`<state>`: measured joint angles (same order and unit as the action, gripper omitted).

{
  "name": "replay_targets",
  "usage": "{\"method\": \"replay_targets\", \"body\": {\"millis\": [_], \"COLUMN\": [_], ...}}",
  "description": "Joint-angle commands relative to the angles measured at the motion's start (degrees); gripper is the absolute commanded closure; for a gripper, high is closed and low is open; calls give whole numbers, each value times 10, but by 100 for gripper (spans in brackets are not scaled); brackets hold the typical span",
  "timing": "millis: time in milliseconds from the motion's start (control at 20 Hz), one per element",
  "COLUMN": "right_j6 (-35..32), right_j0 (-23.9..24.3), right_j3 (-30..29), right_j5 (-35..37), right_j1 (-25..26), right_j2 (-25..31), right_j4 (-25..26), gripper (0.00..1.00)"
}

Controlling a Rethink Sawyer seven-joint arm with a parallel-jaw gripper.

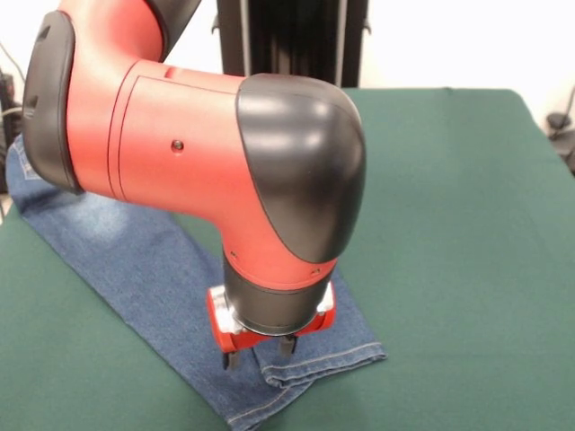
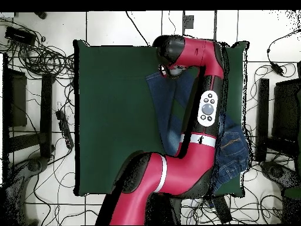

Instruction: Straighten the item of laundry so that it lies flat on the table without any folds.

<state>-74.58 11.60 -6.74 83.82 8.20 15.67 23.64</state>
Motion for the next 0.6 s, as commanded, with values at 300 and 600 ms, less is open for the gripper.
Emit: {"method": "replay_targets", "body": {"millis": [300, 600], "right_j6": [-6, 6], "right_j0": [-19, -12], "right_j3": [-59, -48], "right_j5": [11, 5], "right_j1": [28, 41], "right_j2": [64, 80], "right_j4": [10, 21], "gripper": [0, 0]}}
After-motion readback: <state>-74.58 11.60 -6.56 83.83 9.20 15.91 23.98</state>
